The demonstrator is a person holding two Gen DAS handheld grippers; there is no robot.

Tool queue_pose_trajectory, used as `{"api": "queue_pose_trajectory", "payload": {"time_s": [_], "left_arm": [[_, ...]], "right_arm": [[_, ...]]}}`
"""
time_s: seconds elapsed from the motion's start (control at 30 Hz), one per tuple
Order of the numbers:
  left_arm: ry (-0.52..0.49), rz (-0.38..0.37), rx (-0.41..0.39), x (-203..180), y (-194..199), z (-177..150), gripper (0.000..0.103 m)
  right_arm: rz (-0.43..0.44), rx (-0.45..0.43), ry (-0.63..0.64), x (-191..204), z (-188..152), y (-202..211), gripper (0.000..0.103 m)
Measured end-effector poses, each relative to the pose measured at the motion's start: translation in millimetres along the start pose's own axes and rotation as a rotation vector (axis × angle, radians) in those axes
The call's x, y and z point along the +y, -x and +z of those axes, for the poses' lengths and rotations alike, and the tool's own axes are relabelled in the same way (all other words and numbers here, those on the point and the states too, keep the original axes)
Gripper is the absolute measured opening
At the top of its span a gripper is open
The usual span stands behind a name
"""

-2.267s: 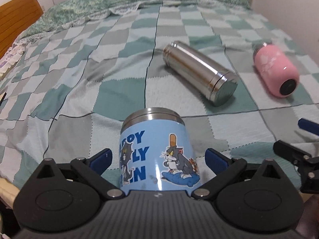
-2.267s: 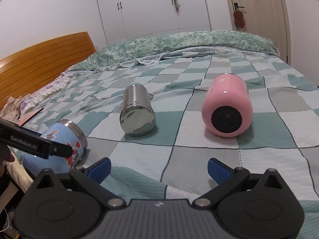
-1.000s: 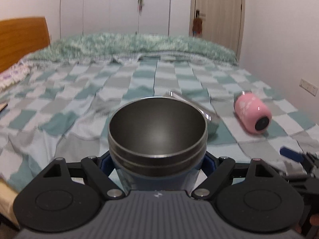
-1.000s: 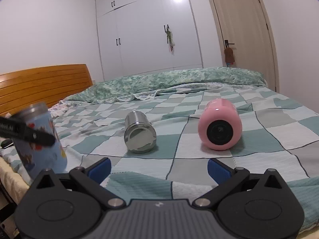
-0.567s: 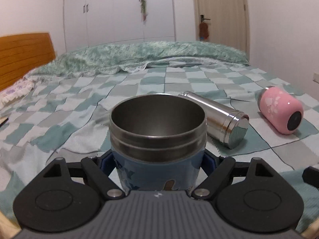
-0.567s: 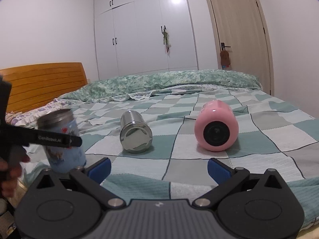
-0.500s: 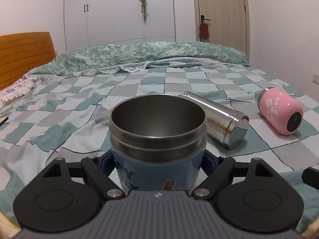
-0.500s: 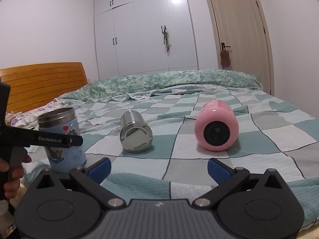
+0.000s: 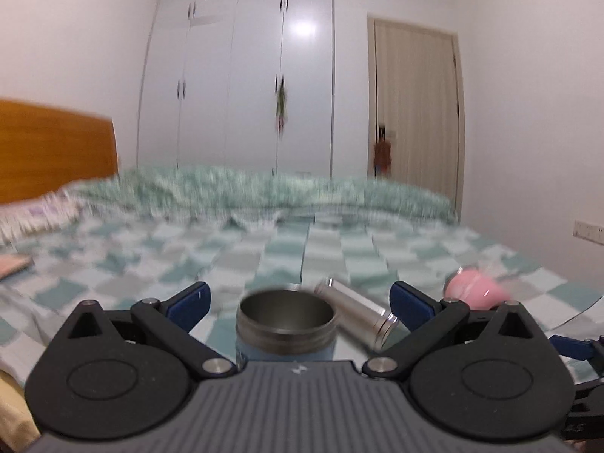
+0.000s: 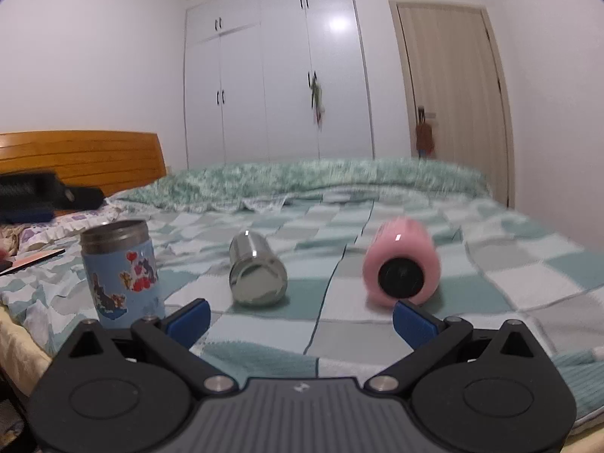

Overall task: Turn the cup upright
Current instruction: 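Rotate the tumbler upright with the left gripper and lower it onto the bed, then open the left gripper and pull back from the upright tumbler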

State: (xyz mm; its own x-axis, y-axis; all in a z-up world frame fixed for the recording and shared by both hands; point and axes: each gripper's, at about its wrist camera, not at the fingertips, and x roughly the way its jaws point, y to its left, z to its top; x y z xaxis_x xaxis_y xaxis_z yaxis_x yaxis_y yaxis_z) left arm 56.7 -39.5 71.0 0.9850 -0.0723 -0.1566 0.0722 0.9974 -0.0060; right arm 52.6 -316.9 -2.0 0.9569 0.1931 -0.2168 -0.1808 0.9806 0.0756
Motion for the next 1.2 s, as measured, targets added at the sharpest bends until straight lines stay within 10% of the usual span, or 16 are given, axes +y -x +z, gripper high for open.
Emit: {"api": "queue_pose_trajectory", "payload": {"time_s": [0.43, 1.2], "left_arm": [[-0.011, -0.114, 0.015, -45.6, 50.6, -16.4, 0.103], [-0.073, -0.028, -0.075, -41.0, 54.5, -82.7, 0.103]], "right_arm": [[-0.043, -0.07, 0.045, -2.0, -2.0, 64.6, 0.103], [-0.113, -0.115, 0.103, 8.8, -15.4, 79.1, 0.103]]}}
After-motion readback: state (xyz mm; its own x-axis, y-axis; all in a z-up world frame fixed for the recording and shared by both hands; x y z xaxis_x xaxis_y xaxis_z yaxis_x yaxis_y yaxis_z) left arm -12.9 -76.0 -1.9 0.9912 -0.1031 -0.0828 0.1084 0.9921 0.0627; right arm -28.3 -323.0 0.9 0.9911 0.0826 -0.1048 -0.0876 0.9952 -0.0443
